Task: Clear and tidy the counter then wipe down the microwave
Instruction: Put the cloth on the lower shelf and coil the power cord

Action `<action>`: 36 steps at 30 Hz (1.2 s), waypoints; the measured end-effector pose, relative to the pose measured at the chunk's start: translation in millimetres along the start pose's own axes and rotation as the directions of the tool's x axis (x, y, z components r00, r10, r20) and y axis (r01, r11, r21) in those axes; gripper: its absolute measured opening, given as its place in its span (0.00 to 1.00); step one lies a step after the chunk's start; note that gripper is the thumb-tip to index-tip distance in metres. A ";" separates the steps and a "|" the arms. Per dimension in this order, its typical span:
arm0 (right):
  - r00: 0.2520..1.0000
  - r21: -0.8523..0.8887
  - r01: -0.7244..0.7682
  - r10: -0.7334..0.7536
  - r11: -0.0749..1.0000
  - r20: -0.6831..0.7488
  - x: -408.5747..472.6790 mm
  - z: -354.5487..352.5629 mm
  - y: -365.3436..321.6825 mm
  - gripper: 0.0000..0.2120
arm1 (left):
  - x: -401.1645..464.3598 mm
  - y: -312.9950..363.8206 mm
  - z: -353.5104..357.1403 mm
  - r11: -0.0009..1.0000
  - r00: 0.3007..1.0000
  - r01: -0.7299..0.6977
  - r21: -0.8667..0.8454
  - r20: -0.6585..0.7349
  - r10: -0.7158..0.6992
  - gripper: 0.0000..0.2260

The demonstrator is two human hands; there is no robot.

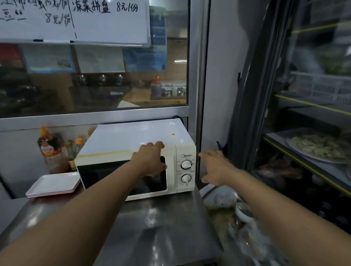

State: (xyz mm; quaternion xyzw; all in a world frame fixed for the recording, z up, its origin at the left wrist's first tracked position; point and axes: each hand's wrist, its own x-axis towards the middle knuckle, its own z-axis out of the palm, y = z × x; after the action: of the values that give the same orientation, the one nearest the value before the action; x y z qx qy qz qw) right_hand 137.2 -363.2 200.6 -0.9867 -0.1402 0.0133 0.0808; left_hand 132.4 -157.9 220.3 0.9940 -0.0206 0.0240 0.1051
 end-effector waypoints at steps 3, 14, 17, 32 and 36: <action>0.999 0.033 -0.038 0.040 0.999 -0.037 34.0 -6.1 -3.0 0.34 | 40.6 -13.7 -5.4 0.999 0.999 -0.038 0.012 0.011 0.038 0.30; 0.982 0.108 -0.161 0.170 0.981 -0.080 113.3 -11.3 14.8 0.31 | 157.4 -27.8 -11.0 0.987 0.987 -0.155 0.027 0.031 0.155 0.30; 0.981 0.116 -0.163 0.173 0.980 -0.084 136.6 -8.7 28.3 0.31 | 182.2 -25.2 -6.6 0.987 0.986 -0.162 0.021 0.041 0.161 0.30; 0.993 0.351 -0.084 0.107 0.933 -0.048 315.9 46.5 122.9 0.31 | 334.2 14.8 45.1 0.997 0.997 -0.072 0.005 -0.021 0.072 0.27; 0.996 0.429 -0.070 0.089 0.901 -0.024 361.1 70.4 140.0 0.31 | 368.5 24.0 55.2 0.995 0.995 -0.074 0.061 -0.069 0.078 0.25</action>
State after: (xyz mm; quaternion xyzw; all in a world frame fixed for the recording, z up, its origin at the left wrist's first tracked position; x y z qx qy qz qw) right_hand 518.9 -384.3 107.0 -0.9500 -0.0915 0.0256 0.2974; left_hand 501.4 -206.1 190.6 0.9936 -0.0539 0.0637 0.0758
